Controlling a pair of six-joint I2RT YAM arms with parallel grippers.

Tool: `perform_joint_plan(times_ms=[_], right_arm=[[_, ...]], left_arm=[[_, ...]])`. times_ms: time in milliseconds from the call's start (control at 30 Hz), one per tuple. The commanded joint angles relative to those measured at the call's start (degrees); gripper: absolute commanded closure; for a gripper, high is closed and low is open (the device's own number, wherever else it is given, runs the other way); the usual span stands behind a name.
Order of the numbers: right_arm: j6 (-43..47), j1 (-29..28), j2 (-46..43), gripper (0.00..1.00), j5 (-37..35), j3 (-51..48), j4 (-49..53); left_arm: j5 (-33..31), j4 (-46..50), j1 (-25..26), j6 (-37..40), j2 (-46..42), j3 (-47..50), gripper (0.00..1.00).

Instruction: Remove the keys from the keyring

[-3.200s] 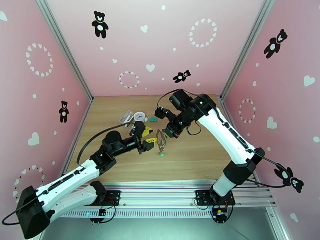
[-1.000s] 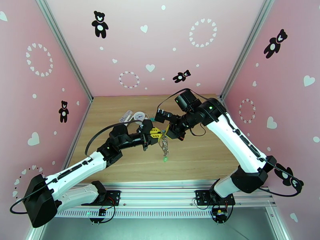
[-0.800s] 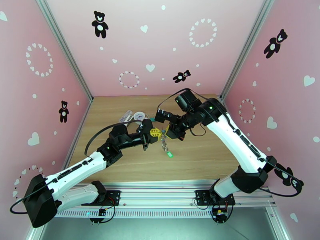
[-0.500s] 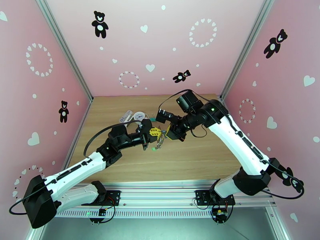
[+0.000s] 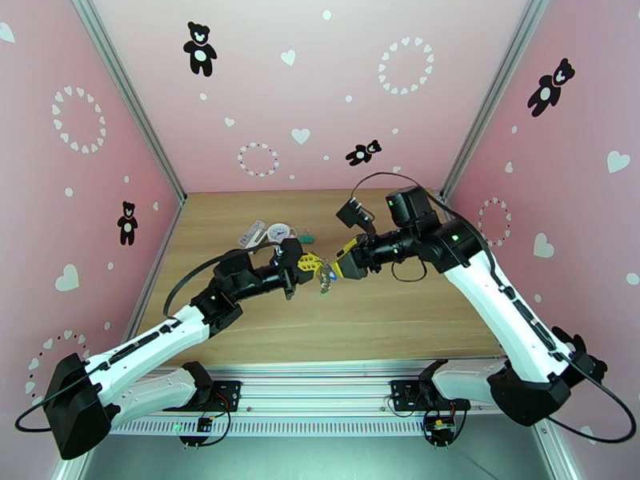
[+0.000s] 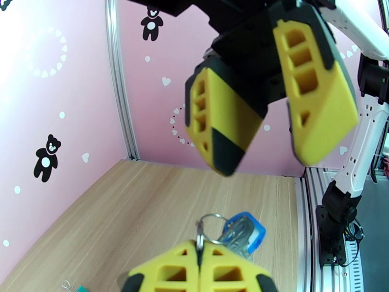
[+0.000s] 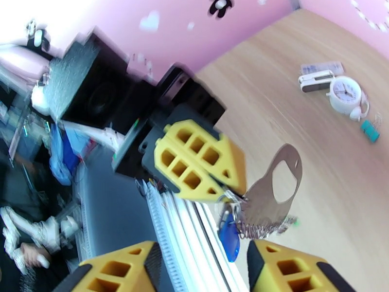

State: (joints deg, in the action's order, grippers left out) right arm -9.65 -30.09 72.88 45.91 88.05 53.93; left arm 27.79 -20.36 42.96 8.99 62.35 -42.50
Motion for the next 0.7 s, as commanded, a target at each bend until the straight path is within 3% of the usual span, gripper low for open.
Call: perform_joint_plan(times_ms=[0, 367, 667], right_arm=[[-12.44, 0.73, -1.88, 0.43, 4.28, -4.08, -12.26], [-20.69, 0.13, 0.0, 0.43, 5.0, -8.3, -17.64], [-20.14, -2.16, -0.38, 0.5, 6.39, -10.27, -17.72]], left_arm=[[-0.62, -1.47, 0.63, 1.05, -1.61, -1.31, 1.0], [-3.7, -0.16, 1.47, 1.11, -1.07, -2.55, 1.0], [-4.45, -0.13, 1.51, 1.11, -0.79, -3.14, 1.0]])
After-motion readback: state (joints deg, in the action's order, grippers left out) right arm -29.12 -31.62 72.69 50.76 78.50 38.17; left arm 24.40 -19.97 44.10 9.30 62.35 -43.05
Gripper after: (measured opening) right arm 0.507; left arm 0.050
